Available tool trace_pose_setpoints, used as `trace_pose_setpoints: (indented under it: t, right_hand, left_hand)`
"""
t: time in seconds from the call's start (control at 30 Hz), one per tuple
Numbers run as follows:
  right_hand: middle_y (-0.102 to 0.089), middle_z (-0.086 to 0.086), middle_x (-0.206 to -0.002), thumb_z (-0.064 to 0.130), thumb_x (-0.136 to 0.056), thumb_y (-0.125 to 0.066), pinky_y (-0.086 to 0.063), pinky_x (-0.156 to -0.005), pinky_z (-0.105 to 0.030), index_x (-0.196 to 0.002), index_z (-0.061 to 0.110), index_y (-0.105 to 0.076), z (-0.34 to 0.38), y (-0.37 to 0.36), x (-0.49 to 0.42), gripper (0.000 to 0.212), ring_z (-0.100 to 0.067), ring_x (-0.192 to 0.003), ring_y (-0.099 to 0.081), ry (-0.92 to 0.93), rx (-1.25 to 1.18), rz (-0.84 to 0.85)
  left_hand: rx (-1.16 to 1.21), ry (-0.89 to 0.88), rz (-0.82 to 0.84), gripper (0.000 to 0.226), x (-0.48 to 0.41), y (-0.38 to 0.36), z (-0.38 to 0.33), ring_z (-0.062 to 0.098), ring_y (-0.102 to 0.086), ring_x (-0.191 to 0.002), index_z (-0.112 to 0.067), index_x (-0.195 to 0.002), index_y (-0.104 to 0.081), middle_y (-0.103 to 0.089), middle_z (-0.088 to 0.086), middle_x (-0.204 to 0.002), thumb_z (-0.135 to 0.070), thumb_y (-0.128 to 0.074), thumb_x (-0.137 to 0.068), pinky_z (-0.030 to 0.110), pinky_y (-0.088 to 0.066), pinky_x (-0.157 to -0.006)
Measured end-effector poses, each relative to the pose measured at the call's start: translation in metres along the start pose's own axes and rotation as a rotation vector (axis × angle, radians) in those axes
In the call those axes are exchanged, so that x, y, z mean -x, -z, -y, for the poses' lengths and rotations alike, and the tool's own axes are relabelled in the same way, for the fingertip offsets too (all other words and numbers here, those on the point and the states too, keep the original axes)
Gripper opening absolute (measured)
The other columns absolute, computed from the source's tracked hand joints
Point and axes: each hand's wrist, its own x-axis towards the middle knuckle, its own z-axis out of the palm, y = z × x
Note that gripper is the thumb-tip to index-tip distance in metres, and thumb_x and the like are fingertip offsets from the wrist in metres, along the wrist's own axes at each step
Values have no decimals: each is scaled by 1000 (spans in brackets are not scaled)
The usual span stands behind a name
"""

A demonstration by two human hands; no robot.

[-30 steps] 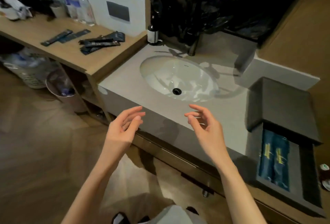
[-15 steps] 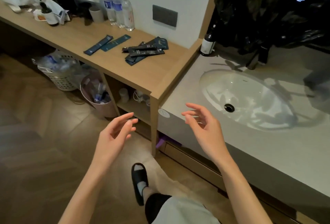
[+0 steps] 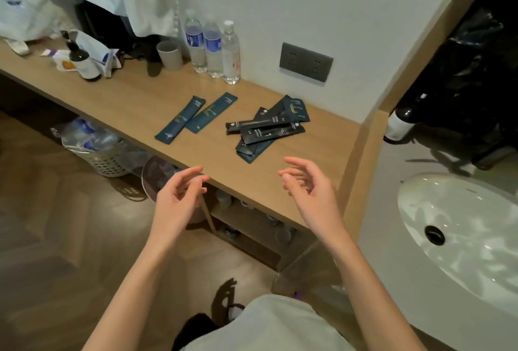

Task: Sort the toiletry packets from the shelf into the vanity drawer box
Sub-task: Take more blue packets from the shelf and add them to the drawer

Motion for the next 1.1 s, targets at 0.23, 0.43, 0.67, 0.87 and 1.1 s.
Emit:
trace_pose_setpoints:
  t: [0.23,0.43,0.67,0.87,1.1]
  right_hand:
    - [-64,13,-102,22,-94,-56,-49,-65,-6,-120,29,-56,-10,-55,-90,27,-1,-91,-61,-110,79,-100]
    - [-61,21,-97,23,-93,-57,-49,-64,-8,-117,32,-57,-24,-108,-170,25,11,-81,-58,-233,104,-219]
    - [-64,7,-102,17,-93,-57,-49,-61,-9,-119,22,-58,-22,-161,-242,26,-5,-81,-59,-322,73,-299]
    - [-65,4,-112,17,-92,-59,-44,-74,-12,-121,16,-59,-37,-196,-292,30,-6,-89,-59,-379,157,-316]
    - [-55,-1,-126,21,-94,-54,-41,-101,-36,-126,24,-55,-57,-248,-333,33,-18,-116,-52,-292,365,-47]
  left_hand:
    - [-59,43,28,35,-149,25,36,11,-59,-108,-19,-128,-54,-63,-1,-119,-20,-56,-93,33,-51,-93]
    - [-142,68,102,37,-286,39,78,18,-60,-106,-21,-129,-50,-58,4,-124,-19,-56,-93,35,-53,-91]
    - [-442,116,224,58,-382,45,124,29,-48,-123,-22,-137,-42,-52,9,-132,-32,-65,-84,49,-43,-101]
    - [-669,210,259,75,-406,45,138,35,-33,-127,-24,-144,-34,-40,19,-135,-34,-71,-80,47,-36,-102]
    - [-715,152,263,73,-412,52,146,41,-38,-120,-18,-139,-38,-40,19,-129,-30,-75,-77,46,-35,-98]
